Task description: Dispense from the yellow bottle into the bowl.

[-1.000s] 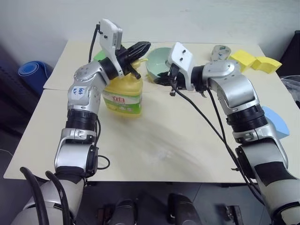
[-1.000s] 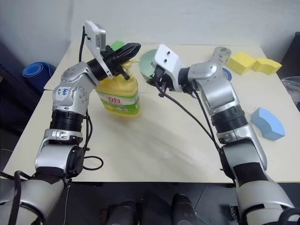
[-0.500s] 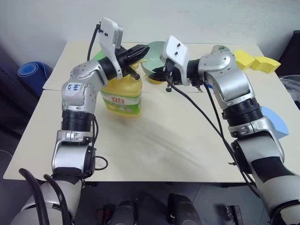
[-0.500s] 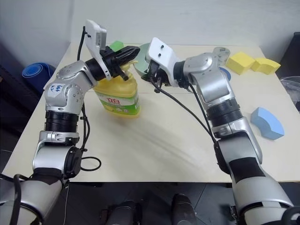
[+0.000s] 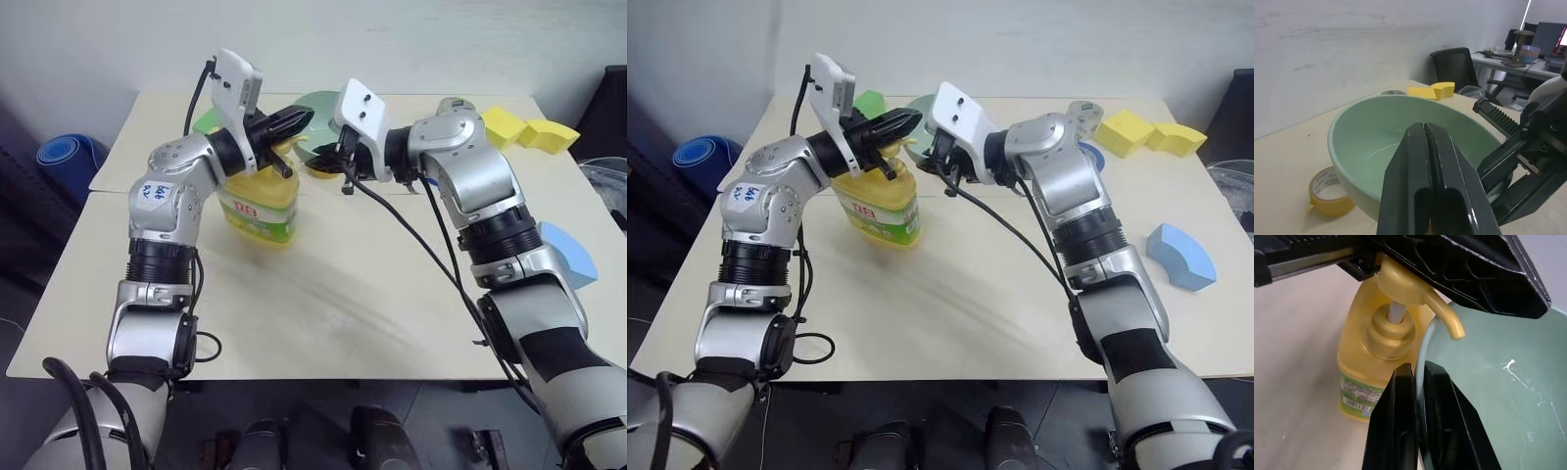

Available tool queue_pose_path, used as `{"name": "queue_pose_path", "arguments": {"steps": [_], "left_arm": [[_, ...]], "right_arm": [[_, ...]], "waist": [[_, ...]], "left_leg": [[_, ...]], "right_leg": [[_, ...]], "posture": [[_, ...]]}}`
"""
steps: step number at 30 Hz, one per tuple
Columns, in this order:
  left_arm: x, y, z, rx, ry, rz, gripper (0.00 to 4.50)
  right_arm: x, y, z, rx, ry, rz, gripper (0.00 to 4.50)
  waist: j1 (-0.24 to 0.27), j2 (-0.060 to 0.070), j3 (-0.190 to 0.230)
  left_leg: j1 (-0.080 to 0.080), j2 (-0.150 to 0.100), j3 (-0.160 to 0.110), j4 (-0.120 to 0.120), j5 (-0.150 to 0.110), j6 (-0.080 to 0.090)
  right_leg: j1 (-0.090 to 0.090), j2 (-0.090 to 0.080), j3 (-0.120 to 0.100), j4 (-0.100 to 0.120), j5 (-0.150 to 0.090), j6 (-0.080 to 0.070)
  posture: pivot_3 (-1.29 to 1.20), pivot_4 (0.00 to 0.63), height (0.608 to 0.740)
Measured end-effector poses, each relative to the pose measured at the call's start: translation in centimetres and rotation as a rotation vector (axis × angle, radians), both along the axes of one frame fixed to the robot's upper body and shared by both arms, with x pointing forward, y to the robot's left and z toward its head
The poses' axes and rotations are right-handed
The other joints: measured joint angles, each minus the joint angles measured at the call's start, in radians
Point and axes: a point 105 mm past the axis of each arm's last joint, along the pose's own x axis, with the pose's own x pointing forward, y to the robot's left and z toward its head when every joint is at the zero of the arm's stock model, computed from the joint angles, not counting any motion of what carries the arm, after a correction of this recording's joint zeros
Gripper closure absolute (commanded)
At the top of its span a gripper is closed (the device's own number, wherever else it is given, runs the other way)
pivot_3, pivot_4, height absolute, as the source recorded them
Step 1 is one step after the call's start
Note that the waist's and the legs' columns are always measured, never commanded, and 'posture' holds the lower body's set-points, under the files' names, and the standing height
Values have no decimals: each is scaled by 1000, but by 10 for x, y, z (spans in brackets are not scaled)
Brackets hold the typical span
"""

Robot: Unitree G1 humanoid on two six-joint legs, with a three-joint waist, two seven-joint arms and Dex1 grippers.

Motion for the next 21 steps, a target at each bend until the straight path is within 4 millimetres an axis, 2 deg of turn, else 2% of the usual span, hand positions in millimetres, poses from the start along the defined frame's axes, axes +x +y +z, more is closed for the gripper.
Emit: {"name": "queue_pose_path", "arguments": {"steps": [11,21], "left_arm": [[3,8,-7,-79,51,31,4471],[3,4,-9,-91,60,29,4471]], "right_arm": [[-1,1,-2,5,25,-2,4500],[-2,2,-4,15,49,2,4500]], "waist": [[0,1,-6],[2,1,-7]], "left_leg": [[4,0,0,-1,0,0],[6,0,-1,-1,0,0]], "right_leg": [[4,0,1,0,0,0],[7,0,0,-1,0,0]], "posture": [[0,150,740],[0,150,740]]}}
